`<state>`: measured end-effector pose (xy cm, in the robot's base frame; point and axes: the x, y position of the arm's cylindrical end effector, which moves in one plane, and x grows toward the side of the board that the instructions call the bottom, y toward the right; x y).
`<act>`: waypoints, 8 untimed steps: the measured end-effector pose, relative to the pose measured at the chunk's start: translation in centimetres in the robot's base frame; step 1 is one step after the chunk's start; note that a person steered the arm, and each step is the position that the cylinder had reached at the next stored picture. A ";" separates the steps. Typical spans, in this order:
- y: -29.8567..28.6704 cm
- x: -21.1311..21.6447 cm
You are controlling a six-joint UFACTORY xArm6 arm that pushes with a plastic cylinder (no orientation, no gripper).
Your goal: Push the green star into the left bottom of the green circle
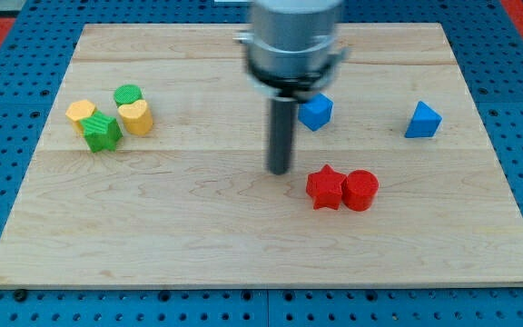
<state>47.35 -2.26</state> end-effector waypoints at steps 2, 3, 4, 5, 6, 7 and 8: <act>-16.6 0.0; -18.3 0.0; -18.3 0.0; -18.6 -0.4; -19.2 -0.9; -19.6 -1.3; -19.6 -3.7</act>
<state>43.65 -21.83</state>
